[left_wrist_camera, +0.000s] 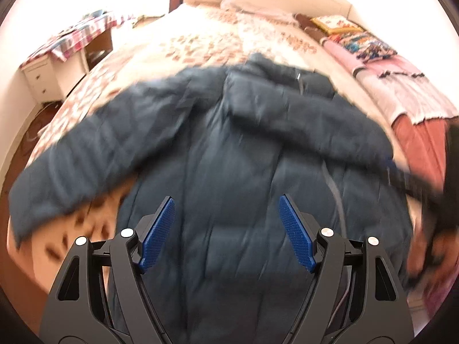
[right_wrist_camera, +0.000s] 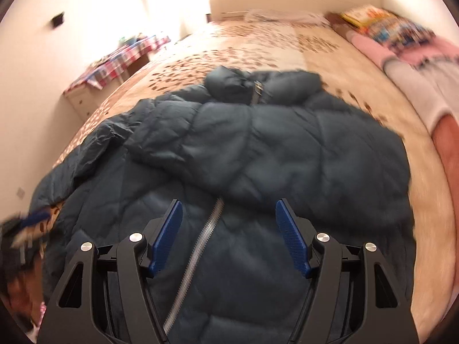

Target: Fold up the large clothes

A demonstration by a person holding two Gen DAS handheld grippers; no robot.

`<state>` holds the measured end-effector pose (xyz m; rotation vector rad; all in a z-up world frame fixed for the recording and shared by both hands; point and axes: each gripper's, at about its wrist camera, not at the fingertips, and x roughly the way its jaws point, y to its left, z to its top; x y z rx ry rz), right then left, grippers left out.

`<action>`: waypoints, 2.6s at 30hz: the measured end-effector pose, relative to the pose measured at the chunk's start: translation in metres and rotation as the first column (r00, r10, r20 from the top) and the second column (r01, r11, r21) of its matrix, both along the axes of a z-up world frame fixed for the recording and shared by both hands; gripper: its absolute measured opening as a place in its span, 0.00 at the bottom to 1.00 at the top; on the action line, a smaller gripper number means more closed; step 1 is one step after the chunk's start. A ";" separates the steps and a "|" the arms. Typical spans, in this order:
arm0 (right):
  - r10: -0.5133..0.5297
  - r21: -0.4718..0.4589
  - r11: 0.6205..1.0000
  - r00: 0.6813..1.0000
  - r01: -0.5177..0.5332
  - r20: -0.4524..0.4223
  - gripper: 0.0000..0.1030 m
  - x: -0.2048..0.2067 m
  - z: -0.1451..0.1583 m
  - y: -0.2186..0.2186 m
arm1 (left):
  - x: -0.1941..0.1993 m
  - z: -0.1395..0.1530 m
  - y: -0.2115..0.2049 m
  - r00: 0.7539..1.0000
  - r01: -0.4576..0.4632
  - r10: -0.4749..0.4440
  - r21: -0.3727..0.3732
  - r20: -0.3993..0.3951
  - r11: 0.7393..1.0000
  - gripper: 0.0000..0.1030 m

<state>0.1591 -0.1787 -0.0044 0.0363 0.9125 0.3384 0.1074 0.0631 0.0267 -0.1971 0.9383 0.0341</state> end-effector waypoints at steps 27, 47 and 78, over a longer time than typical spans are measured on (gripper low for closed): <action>-0.175 0.058 0.982 0.980 0.180 -0.092 0.65 -0.049 -0.029 -0.095 | 0.159 -0.058 -0.003 0.978 -0.129 0.121 -0.037 -0.168 0.991 0.30; -0.034 0.001 0.999 0.998 0.034 -0.052 0.65 -0.099 -0.004 -0.030 | -0.073 -0.038 0.131 0.899 -0.435 0.428 -0.278 -0.087 0.857 0.64; -0.043 -0.023 0.999 0.998 0.042 -0.053 0.65 -0.110 -0.002 -0.019 | -0.084 0.007 0.230 0.703 -0.627 0.690 -0.308 0.174 0.716 0.06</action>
